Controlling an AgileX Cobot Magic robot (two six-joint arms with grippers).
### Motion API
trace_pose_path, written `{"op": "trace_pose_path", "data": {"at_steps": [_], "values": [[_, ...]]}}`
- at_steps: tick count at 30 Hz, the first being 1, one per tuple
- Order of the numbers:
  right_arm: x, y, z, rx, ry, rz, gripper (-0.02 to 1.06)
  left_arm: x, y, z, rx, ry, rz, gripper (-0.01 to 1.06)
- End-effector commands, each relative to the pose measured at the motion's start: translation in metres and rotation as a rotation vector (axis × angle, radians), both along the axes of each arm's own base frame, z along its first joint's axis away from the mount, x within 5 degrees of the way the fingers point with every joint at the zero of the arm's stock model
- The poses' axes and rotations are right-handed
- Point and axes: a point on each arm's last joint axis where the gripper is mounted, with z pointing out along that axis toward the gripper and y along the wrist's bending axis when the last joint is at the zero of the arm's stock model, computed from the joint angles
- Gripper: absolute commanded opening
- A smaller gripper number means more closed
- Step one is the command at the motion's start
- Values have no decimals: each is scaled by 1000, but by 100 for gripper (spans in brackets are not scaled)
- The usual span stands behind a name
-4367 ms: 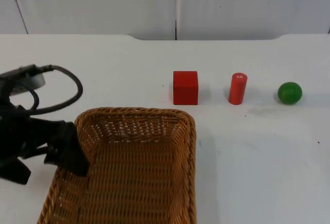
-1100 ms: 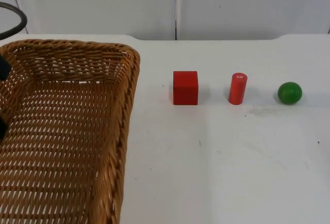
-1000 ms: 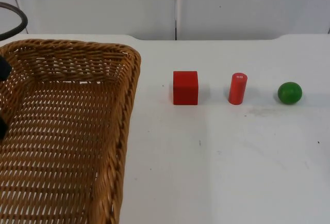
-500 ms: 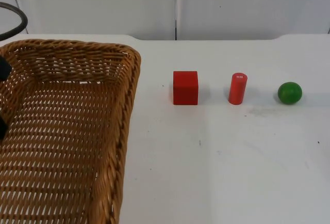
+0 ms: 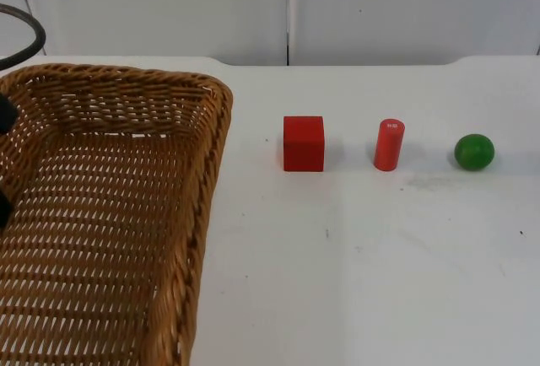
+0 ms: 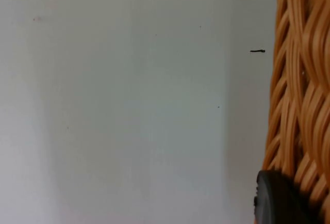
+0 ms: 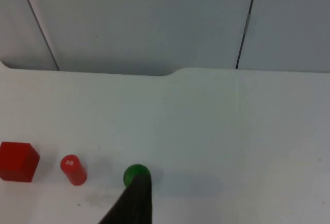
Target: Pick up the basket with the left hand and place the object to the left of the red cylinder into the basket with the right hand.
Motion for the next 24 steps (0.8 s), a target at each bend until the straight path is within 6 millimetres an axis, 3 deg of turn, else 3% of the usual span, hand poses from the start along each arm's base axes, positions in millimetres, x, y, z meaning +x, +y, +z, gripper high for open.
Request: {"op": "trace_pose_path", "data": {"at_steps": [1,3,4,8,16,24], "values": [[14,-1,3,-42,16,20,105,0,0,4,-9,-10,0,0],[32,0,3,-55,47,29,105,0,0,4,-9,-10,0,0],[32,0,3,-55,47,29,105,0,0,4,-9,-10,0,0],[71,1,-6,-64,121,37,105,0,0,4,-10,-8,-1,0],[114,4,-25,-70,187,65,105,0,0,4,-13,-8,1,0],[154,17,-55,-36,260,206,105,0,0,4,-13,-8,1,0]]}}
